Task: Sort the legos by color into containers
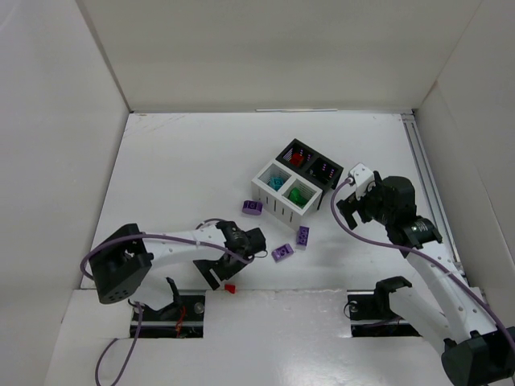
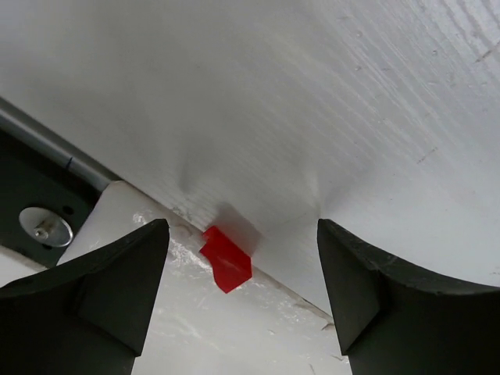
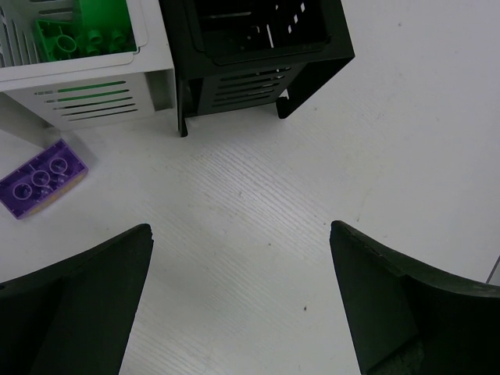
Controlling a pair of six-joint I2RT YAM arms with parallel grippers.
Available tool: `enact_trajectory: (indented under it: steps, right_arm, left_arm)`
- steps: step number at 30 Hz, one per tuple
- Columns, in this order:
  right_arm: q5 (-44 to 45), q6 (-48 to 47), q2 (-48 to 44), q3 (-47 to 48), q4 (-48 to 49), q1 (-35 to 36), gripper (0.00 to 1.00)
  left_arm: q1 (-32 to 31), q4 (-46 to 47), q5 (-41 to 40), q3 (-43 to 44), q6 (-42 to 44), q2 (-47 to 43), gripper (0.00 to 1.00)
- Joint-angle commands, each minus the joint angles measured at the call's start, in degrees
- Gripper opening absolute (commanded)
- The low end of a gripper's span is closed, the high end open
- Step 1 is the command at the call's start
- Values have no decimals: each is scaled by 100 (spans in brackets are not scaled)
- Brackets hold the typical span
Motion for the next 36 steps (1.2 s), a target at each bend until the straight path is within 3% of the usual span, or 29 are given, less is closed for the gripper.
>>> enact_trajectory:
  steps: [1,7,13,16,22,25,28,36]
  right_arm:
    - [-117,29,-34,-62,289,48,100]
    - [-117,29,-34,-62,289,48,100]
    - [-170,29,18,-62,289,48,100]
    - [-222,-23,19,-62,289,48,100]
    - [-223,-23,19,-62,341,48,100]
    - [-223,-23,19,-62,341,48,100]
    - [-223,-23,19,-62,341,48,100]
    - [-223,-23,-34,-62,341,48,100]
  left_arm:
    - [-35,-987,55,384,-329,98,74]
    - [-35,-13,531,-204,-329,-67,74]
    - [-192,251,531,-318,-645,-7,64]
    - [-193,691,610,-266,-540,230,52]
    - [-527,454,803,-37,-539,696,40]
    - [-527,594,804,15,-539,697,26]
    - [-527,674,655,278,-426,749,16]
    - [-141,-64,-704,1605,163,1031,11]
